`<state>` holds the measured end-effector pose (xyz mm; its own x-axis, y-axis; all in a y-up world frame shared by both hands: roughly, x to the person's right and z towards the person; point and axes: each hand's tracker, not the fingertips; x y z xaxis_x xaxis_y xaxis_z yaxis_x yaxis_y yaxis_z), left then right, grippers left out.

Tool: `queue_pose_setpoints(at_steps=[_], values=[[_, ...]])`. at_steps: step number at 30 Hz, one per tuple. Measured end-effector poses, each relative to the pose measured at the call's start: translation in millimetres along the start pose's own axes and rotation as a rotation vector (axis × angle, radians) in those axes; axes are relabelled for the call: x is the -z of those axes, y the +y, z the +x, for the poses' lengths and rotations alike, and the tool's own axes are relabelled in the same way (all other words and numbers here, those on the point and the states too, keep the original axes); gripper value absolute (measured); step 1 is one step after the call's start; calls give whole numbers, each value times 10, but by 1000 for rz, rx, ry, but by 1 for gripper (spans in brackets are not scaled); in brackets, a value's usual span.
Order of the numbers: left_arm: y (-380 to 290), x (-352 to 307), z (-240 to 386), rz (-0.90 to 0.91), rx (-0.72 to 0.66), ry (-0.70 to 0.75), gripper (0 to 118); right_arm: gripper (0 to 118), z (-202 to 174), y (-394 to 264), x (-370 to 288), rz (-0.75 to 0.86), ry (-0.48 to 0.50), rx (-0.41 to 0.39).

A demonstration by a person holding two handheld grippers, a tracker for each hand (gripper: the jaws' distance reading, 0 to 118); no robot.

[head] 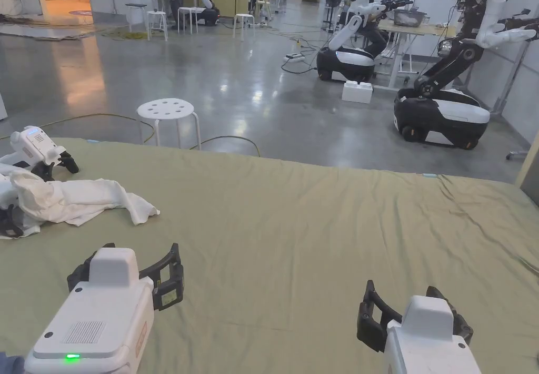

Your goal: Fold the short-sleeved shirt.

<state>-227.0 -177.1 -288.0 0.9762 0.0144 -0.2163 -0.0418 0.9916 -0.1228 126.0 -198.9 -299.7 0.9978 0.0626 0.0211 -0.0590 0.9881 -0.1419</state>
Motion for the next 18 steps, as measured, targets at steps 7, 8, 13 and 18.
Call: queue_pose_setpoints(at_steps=[7,8,13,18], values=[[36,28,-89,-18,-9,35,96,101,13,87,14,27,44,-14],[41,24,-97,-17,-11,37,96,102,13,105,17,27,60,-8],[40,16,-131,-6,-13,39,104,105,-5,160,44,30,81,42],[60,9,-140,9,-15,27,111,105,-35,187,121,-25,22,96]])
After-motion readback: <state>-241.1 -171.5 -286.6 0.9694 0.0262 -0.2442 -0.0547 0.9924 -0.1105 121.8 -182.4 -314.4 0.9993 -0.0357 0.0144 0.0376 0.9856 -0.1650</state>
